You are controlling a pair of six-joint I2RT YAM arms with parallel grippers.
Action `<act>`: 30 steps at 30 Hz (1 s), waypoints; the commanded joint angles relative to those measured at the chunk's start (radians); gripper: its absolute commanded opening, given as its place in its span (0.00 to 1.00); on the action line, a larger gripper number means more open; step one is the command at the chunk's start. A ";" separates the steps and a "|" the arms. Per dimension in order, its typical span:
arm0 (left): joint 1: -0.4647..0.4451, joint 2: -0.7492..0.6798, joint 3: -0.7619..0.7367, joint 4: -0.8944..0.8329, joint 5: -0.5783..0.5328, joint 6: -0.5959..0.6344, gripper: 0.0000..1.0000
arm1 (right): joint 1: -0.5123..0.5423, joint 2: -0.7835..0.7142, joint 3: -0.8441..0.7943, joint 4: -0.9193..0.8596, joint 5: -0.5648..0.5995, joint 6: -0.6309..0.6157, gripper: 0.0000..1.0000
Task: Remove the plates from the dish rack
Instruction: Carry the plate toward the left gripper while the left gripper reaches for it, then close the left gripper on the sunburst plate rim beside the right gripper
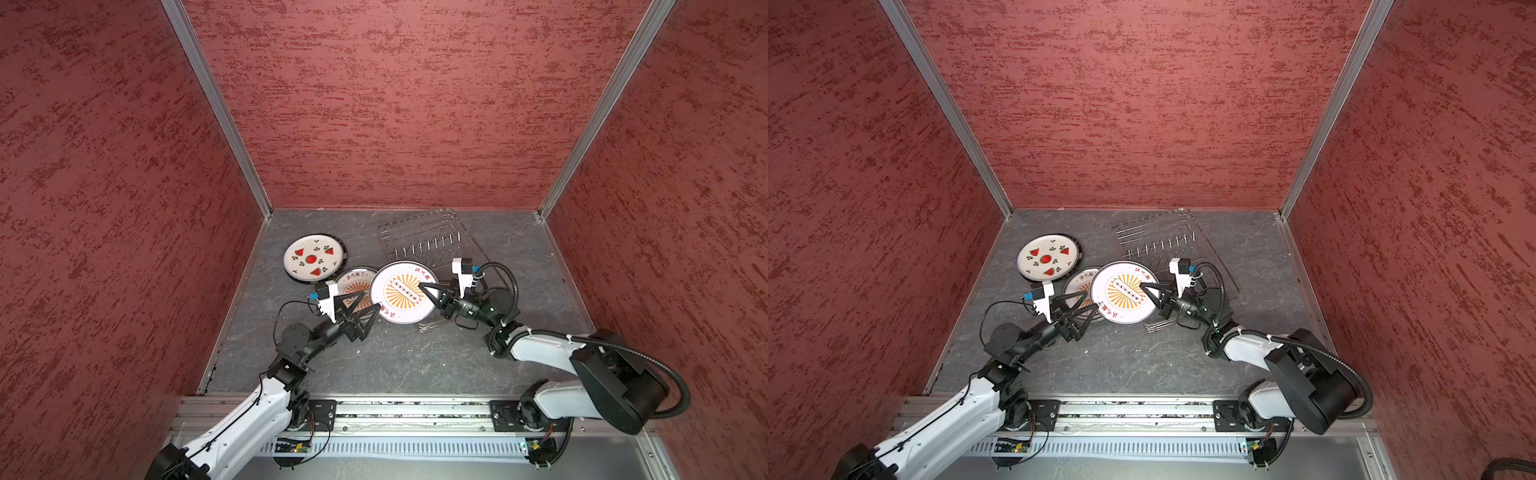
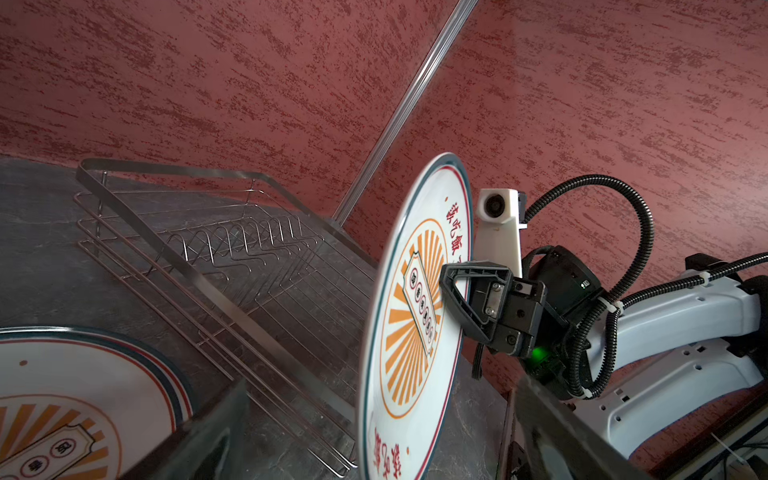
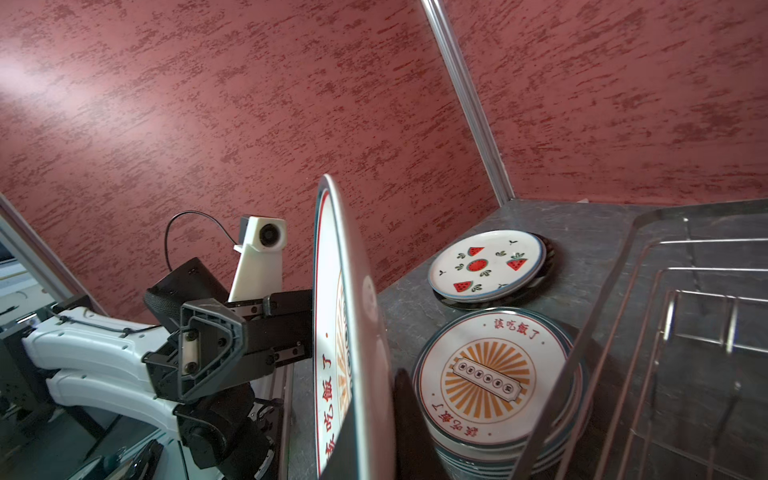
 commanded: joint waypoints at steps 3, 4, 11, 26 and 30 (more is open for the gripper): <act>-0.010 0.050 0.021 0.012 0.075 0.016 0.92 | 0.016 0.000 0.042 0.082 0.006 -0.046 0.04; -0.012 0.063 0.023 0.024 0.085 0.014 0.88 | 0.018 -0.001 0.040 0.081 0.011 -0.047 0.04; -0.022 0.125 0.024 0.086 0.093 0.005 0.65 | 0.024 -0.006 0.039 0.063 0.026 -0.062 0.04; -0.053 0.165 0.020 0.147 0.103 0.012 0.39 | 0.049 0.030 0.086 0.035 0.011 -0.088 0.04; -0.064 0.166 0.019 0.152 0.097 0.016 0.30 | 0.052 0.033 0.095 0.014 0.012 -0.095 0.04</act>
